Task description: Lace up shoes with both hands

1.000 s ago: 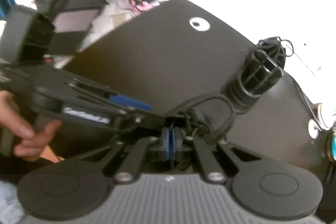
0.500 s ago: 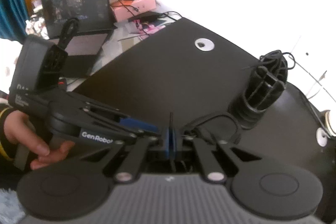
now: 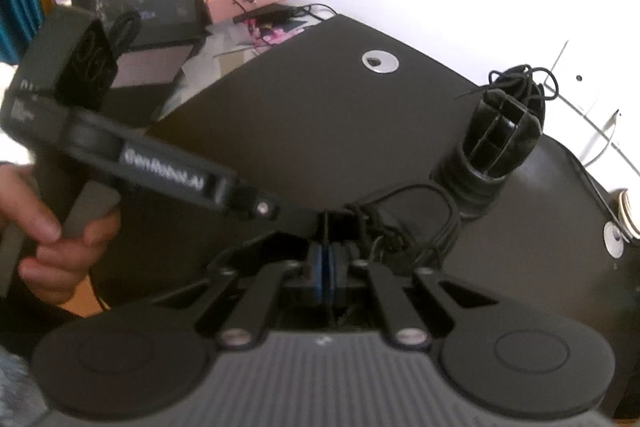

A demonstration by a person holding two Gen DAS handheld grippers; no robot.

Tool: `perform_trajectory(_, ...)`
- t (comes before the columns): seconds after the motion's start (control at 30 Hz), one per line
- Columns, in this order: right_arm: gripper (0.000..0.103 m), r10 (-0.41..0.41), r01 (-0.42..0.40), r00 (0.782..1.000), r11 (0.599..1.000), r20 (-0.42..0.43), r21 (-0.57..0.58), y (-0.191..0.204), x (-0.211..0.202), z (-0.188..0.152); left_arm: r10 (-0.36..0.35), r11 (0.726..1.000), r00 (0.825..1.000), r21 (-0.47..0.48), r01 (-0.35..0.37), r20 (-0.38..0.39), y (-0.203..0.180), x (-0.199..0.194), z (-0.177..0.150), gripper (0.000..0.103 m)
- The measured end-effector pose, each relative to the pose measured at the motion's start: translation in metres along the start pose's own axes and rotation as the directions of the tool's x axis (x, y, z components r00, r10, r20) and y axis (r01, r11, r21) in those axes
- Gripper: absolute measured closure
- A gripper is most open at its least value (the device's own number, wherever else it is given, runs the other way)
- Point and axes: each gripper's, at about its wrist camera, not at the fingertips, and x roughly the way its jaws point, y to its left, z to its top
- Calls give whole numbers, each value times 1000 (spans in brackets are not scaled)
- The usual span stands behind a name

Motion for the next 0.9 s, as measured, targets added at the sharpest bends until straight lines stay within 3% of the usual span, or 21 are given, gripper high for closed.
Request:
perform_trajectory(0.23, 99, 12, -8, 999, 993, -38, 120, -11, 7, -2, -21, 998, 1000, -65, 20, -7, 7, 2, 1, 67)
perform_trajectory(0.53, 99, -29, 30, 999, 999, -25, 35, -2, 1, 7, -36, 995, 999, -91, 34, -21, 11, 5, 1, 65)
perform_trajectory(0.9, 99, -36, 38, 999, 998, -39, 56, -2, 4, 13, -44, 995, 999, -93, 41, -29, 14, 6, 6, 65)
